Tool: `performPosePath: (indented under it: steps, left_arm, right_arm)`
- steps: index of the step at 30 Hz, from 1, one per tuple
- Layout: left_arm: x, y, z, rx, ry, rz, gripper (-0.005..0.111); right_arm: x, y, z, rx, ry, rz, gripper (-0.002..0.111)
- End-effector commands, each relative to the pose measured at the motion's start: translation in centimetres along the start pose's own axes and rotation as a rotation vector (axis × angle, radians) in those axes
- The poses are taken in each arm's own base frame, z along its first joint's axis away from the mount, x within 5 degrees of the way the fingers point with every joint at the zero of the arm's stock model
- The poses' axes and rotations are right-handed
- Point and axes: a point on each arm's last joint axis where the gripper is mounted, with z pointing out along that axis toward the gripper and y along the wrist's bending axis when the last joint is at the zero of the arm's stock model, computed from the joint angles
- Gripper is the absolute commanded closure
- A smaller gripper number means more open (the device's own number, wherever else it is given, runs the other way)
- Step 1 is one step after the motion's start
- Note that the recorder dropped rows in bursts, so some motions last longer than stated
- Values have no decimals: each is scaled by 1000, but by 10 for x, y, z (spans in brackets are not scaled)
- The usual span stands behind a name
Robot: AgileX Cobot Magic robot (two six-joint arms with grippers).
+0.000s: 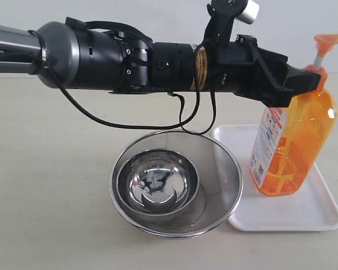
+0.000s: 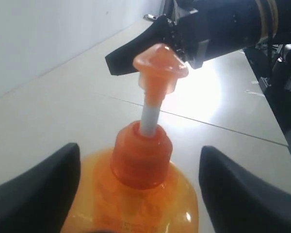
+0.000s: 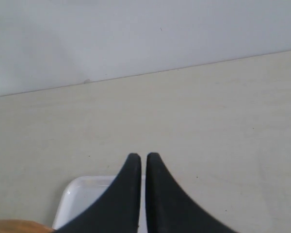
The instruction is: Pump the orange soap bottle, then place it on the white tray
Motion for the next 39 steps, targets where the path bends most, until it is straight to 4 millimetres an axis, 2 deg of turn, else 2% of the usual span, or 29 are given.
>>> performPosePath:
  steps: [1, 13, 21, 28, 32, 35, 37, 38, 39]
  left_arm:
    - [1, 0, 6, 23, -17, 0, 43]
    - [11, 5, 14, 27, -15, -25, 43]
    - [3, 7, 19, 35, -45, -17, 43]
    - [15, -1, 29, 53, -11, -19, 43]
    - [15, -3, 30, 57, -12, -11, 43]
    - [16, -1, 30, 35, 0, -11, 48]
    - [16, -1, 30, 34, 0, -11, 57]
    - [16, -1, 30, 34, 0, -11, 70]
    - [16, -1, 30, 34, 0, -11, 77]
  right_arm:
    - [-4, 1, -4, 7, -18, -8, 108]
    - [-4, 0, -4, 18, -21, -8, 108]
    - [-4, -1, -4, 29, -23, -17, 108]
    - [-5, -1, -4, 30, -24, -17, 108]
    - [-5, 0, -4, 20, -28, -14, 108]
    - [-6, 3, -4, -15, -42, -11, 108]
    - [-9, 8, -4, -71, -66, -18, 108]
    - [-14, 12, -6, -110, -68, -40, 108]
    - [-17, 15, -6, -134, -71, -47, 108]
